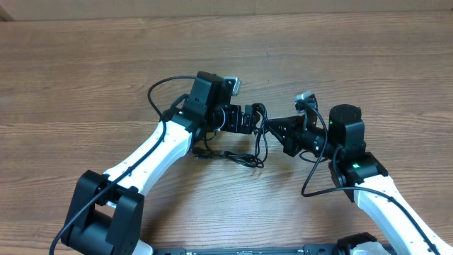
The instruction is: Untangle cables
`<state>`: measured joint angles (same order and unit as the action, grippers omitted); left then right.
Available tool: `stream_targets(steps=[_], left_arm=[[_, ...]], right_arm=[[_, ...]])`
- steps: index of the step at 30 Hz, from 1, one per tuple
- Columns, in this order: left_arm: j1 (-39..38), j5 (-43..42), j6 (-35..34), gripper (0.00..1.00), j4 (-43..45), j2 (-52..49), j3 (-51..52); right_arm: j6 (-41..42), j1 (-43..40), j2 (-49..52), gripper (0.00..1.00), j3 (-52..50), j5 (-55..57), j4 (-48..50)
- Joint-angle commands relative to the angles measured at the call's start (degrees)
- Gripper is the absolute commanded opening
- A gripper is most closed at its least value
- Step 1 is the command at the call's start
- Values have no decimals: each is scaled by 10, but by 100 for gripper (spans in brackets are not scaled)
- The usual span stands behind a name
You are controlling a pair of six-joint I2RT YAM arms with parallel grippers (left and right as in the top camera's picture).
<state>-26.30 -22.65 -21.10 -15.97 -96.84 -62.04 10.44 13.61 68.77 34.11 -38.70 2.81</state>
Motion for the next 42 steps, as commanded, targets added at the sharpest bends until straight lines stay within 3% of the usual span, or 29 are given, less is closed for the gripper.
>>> stream_targets(steps=[1, 3, 4, 6, 7, 15, 17, 23, 26, 29, 32, 42], left_arm=[[0, 35, -2, 100, -9, 9, -7], [0, 26, -1, 95, -9, 9, -7], [0, 21, -1, 86, -8, 9, -7], [0, 18, -1, 60, -8, 9, -7], [0, 18, 0, 53, -8, 9, -7], [0, 18, 5, 34, -9, 9, -7], [0, 18, 5, 36, -9, 9, -7], [0, 18, 5, 58, -9, 9, -7], [0, 18, 5, 82, -10, 9, -7], [0, 18, 5, 100, -10, 9, -7], [0, 18, 5, 100, -10, 9, -7], [1, 59, 44, 99, -52, 9, -7]], right_arm=[[-2, -1, -6, 4, 4, -11, 12], [-2, -1, -6, 4, 4, -11, 12], [-2, -1, -6, 4, 3, -11, 12], [-1, -1, -6, 4, 4, -11, 13], [1, -1, -6, 4, 4, -11, 14], [3, -1, -6, 4, 4, -11, 18], [3, -1, -6, 4, 3, -10, 17], [2, -1, -6, 4, 4, 32, -4], [3, -1, -6, 5, 4, 73, -28], [3, -1, -6, 17, 3, 101, -47], [2, -1, -6, 34, 3, 118, -58], [-56, -1, 15, 67, 3, 121, -89]])
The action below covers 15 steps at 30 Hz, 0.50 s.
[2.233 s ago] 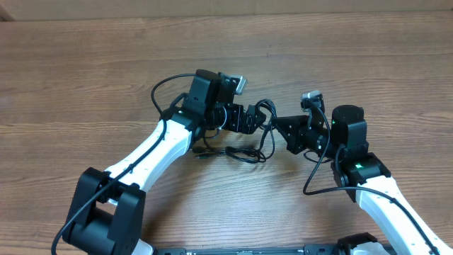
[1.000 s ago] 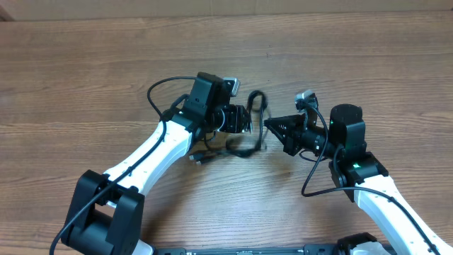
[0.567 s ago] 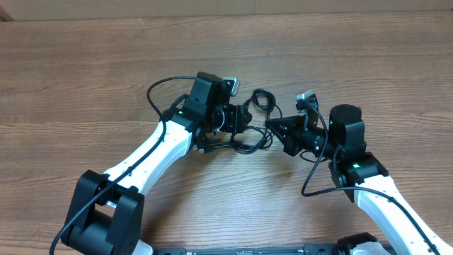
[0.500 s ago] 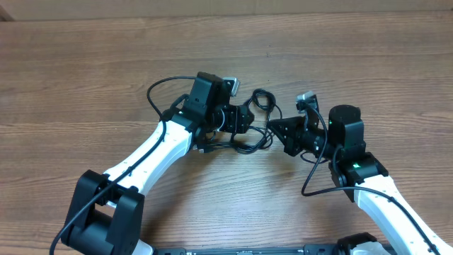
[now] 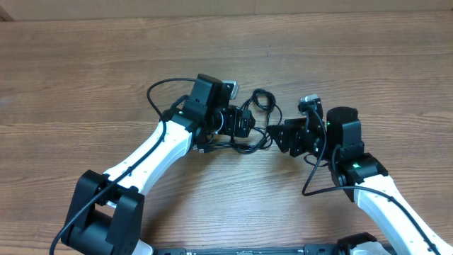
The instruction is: Untangle cables
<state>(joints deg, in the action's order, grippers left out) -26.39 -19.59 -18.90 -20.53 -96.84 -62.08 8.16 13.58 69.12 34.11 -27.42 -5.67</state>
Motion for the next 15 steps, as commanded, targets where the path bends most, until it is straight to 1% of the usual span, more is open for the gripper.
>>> stream_targets(steps=[1, 4, 6, 9, 15], left_arm=[[2, 35, 22, 99, -10, 9, -7], [2, 37, 22, 100, -11, 9, -7], [2, 37, 31, 100, -11, 9, -7], [2, 38, 54, 100, -14, 9, -7], [2, 61, 56, 100, -20, 9, -7]], right_arm=[[-43, 0, 20, 69, 3, 8, -8], [-53, 0, 47, 72, 3, 8, -9], [-56, 0, 70, 72, 3, 2, -3], [-83, 0, 97, 72, 3, -33, 12], [-102, 0, 141, 72, 3, -68, 36]])
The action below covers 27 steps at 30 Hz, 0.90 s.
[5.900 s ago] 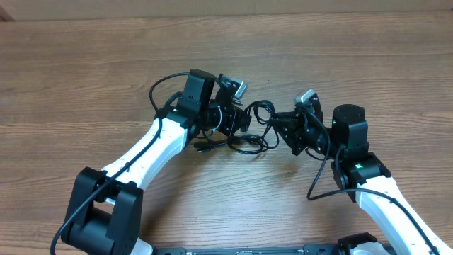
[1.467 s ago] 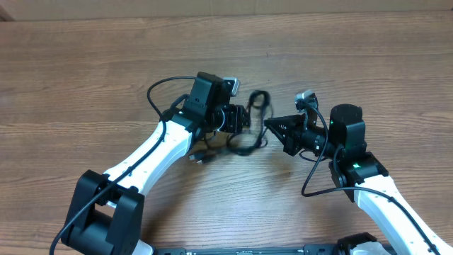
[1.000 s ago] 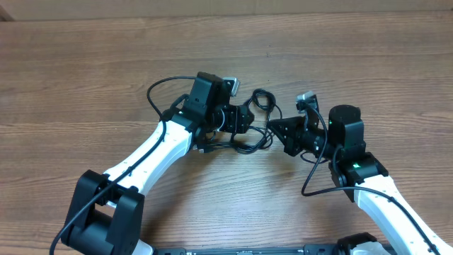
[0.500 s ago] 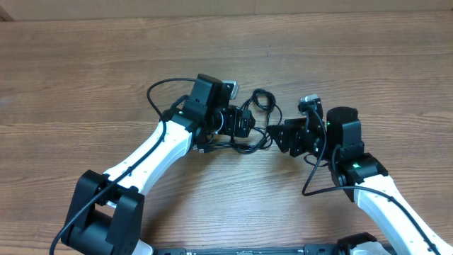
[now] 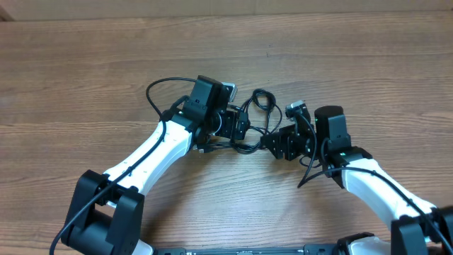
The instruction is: Untangle cables
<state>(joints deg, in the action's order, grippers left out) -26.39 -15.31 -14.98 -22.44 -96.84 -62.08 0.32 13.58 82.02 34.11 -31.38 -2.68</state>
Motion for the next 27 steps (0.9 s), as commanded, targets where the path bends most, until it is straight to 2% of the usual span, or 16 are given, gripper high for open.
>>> stream_targets(steps=[1, 10, 14, 19, 27], left_arm=[[2, 18, 17, 99, -1, 9, -7], [2, 18, 17, 100, 2, 9, -7], [2, 18, 17, 100, 3, 9, -7], [2, 18, 17, 100, 2, 9, -7], [2, 18, 17, 99, 2, 9, -7]], right_arm=[[-24, 0, 16, 72, 3, -28, 7], [-24, 14, 21, 70, 3, -29, 22], [-63, 49, 21, 69, 3, -27, 33], [-68, 73, 21, 68, 3, 34, 39], [-68, 73, 21, 66, 3, 68, 41]])
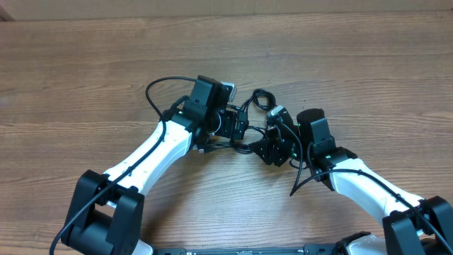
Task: Untangle cables
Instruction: 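Grasp the cable loop with the right gripper beside the left gripper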
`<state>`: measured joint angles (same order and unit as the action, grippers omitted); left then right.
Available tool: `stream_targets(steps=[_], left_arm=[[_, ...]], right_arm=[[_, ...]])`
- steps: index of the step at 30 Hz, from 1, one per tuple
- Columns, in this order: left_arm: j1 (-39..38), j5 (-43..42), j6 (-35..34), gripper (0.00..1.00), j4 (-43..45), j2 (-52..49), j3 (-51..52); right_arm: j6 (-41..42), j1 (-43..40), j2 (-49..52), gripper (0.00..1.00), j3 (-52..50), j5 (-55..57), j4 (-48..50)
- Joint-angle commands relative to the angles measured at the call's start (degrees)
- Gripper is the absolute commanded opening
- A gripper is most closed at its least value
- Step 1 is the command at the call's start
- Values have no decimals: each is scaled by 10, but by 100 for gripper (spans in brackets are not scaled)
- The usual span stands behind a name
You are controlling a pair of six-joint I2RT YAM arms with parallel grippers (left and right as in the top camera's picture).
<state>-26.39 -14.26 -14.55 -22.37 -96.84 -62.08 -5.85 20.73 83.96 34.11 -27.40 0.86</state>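
Note:
A thin black cable lies tangled on the wooden table, with a small coil (263, 99) at the back and loose loops (244, 146) in front. My left gripper (239, 127) sits over the tangle's left side and looks shut on a strand of the black cable. My right gripper (256, 147) reaches in from the right, its fingers spread at the front loops with the tips right against them. The gripper bodies hide the middle of the tangle.
The wooden table (85, 64) stretches all around. Each arm's own black wire runs along it, one arcing behind the left wrist (159, 88) and one hanging beside the right forearm (303, 177). The two grippers stand very close together.
My right arm has swung further left and forward, so its gripper is now at the front loops beside the left gripper. The left gripper and the coil have stayed put.
First my left gripper held a strand with loops trailing toward the front, and the right gripper faced it closely. Then the loops were bunched by the left gripper, a coil lay behind, and the right gripper stood off right. Since then it has closed in leftward.

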Motion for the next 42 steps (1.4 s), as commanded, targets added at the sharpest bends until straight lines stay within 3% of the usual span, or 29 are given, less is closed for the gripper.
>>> stream_targets(steps=[1, 8, 11, 26, 32, 37, 42], left_arm=[[2, 8, 12, 99, 1, 9, -7], [2, 7, 12, 100, 1, 9, -7], [2, 7, 12, 99, 2, 9, -7], [1, 7, 12, 100, 7, 9, -7], [1, 7, 12, 99, 8, 9, -7], [1, 7, 12, 100, 7, 9, -7], [1, 7, 12, 99, 7, 9, -7]], right_arm=[[-7, 1, 2, 65, 3, 36, 7], [-19, 1, 2, 66, 3, 100, 49], [-52, 1, 3, 66, 3, 98, 42], [-52, 2, 45, 66, 3, 68, 52], [-52, 2, 49, 61, 3, 68, 52], [-52, 2, 49, 44, 3, 65, 52], [-52, 2, 49, 18, 3, 54, 52]])
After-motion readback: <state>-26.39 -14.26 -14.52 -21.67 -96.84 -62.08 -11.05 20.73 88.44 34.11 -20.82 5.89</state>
